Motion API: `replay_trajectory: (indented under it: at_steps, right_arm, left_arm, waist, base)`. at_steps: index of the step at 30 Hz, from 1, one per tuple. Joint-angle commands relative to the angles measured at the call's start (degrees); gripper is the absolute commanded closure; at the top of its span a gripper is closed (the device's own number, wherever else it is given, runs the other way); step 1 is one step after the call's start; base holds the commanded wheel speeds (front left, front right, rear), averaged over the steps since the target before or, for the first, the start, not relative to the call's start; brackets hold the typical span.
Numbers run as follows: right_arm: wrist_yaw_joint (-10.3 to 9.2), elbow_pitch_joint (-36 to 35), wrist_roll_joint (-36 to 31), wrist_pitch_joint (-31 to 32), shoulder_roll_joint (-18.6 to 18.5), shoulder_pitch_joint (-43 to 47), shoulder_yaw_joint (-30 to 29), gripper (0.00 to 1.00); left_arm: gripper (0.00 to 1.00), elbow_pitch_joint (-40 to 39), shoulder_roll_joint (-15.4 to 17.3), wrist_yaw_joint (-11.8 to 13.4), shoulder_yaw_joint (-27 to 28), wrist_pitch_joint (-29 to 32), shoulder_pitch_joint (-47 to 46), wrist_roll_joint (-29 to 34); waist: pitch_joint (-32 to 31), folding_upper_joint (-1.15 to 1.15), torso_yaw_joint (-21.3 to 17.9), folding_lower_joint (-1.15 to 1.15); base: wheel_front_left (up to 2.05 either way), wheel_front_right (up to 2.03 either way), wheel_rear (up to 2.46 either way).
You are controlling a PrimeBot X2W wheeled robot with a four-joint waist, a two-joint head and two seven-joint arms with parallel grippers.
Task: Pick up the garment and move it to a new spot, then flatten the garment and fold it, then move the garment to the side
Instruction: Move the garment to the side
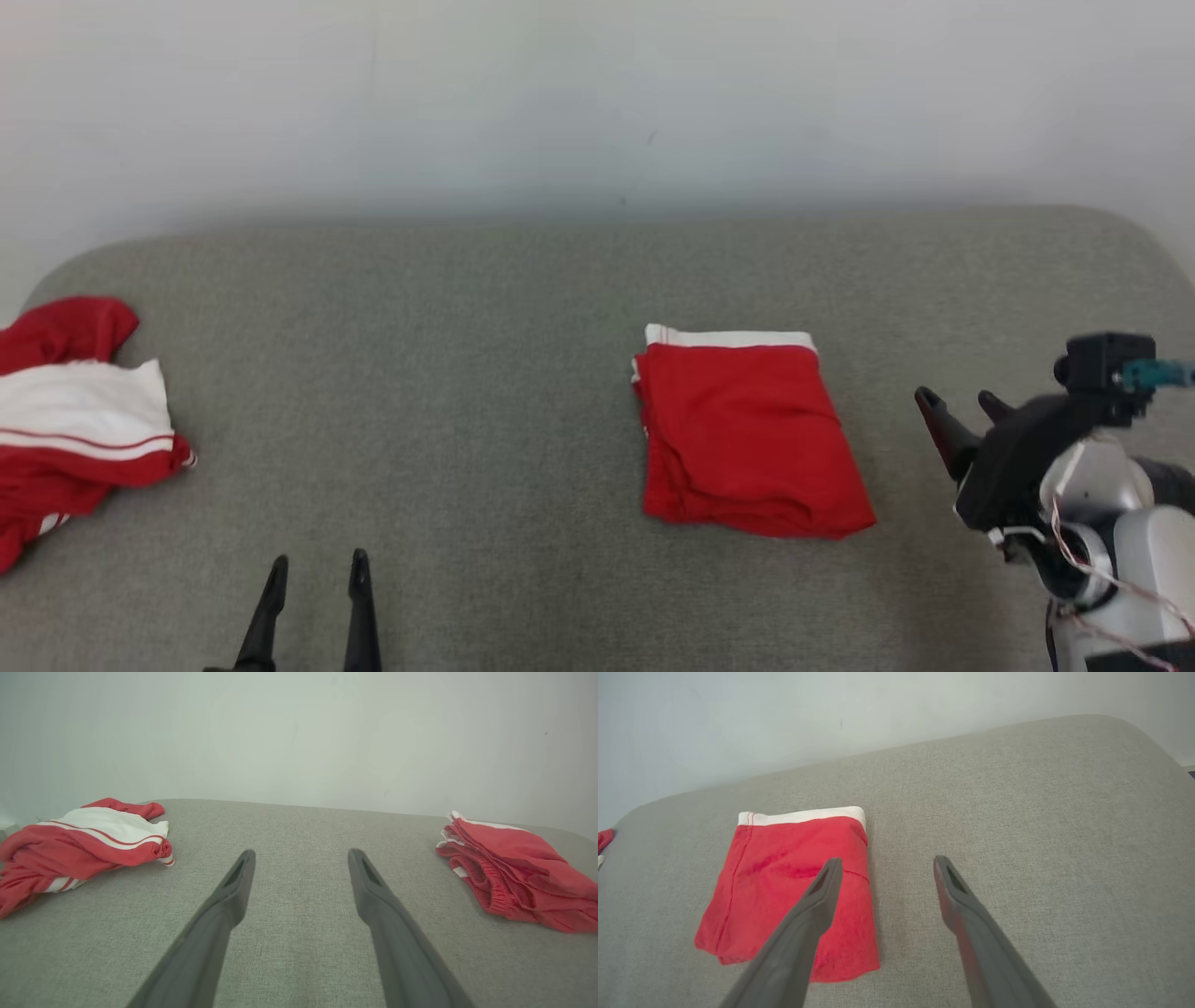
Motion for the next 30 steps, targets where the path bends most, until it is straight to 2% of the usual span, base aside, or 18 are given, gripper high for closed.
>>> replay_trajectory:
  at_steps: [1,10,20,24,25,26,27,30]
  right_arm:
    - [-0.08,0.4,-0.6,0.4,0.2,-0.4,0.0,0.00]
    - [-0.08,9.1,-6.9,11.2,-0.2,-8.7,-1.4,0.00]
    - [-0.08,13.3,-12.3,14.2,1.8,-8.8,-3.9,0.00]
    - [-0.08,14.7,-11.8,15.2,3.2,-8.7,-3.4,0.00]
    - [-0.08,14.8,-11.6,15.3,3.4,-8.9,-3.1,0.36]
    - [-0.08,14.8,-11.8,15.1,3.2,-9.0,-2.2,0.64]
    - [-0.08,14.9,-11.8,14.8,2.8,-9.2,-1.6,1.00]
    - [-0.08,14.9,-11.7,13.0,1.2,-10.4,0.4,1.00]
  left_arm:
    - [0.00,-0.2,0.0,-0.1,-0.2,-0.2,-0.5,0.2]
    - [0.00,0.6,0.0,-0.5,-2.5,-0.2,-3.4,-0.6]
    - [0.00,1.0,0.0,0.1,-4.6,-0.2,-4.2,-1.6]
    - [0.00,1.4,0.0,0.0,-4.8,-0.2,-4.7,-1.4]
    - [0.00,1.5,0.0,-0.1,-4.7,-0.2,-4.8,-1.4]
    - [0.00,1.6,0.0,-0.3,-4.8,-0.2,-4.9,-1.2]
    - [0.00,1.6,0.0,-0.3,-4.7,-0.2,-5.0,-1.2]
    - [0.00,1.3,0.0,-0.4,-4.6,-0.2,-5.4,-0.9]
  waist:
    - [3.1,-0.01,2.8,-0.01]
    - [7.4,-0.01,8.0,-0.01]
    - [8.7,-0.01,10.0,-0.01]
    - [9.0,-0.01,9.8,-0.01]
    - [9.1,-0.01,9.7,-0.01]
    - [9.2,-0.01,9.5,-0.01]
    - [9.4,-0.01,9.3,-0.01]
    - [10.0,-0.01,8.5,-0.01]
  base:
    - [0.00,0.00,0.00]
    - [0.00,0.00,0.00]
    - [0.00,0.00,0.00]
    - [0.00,0.00,0.00]
    - [0.00,0.00,0.00]
    - [0.00,0.00,0.00]
    - [0.00,0.00,0.00]
    - [0.00,0.00,0.00]
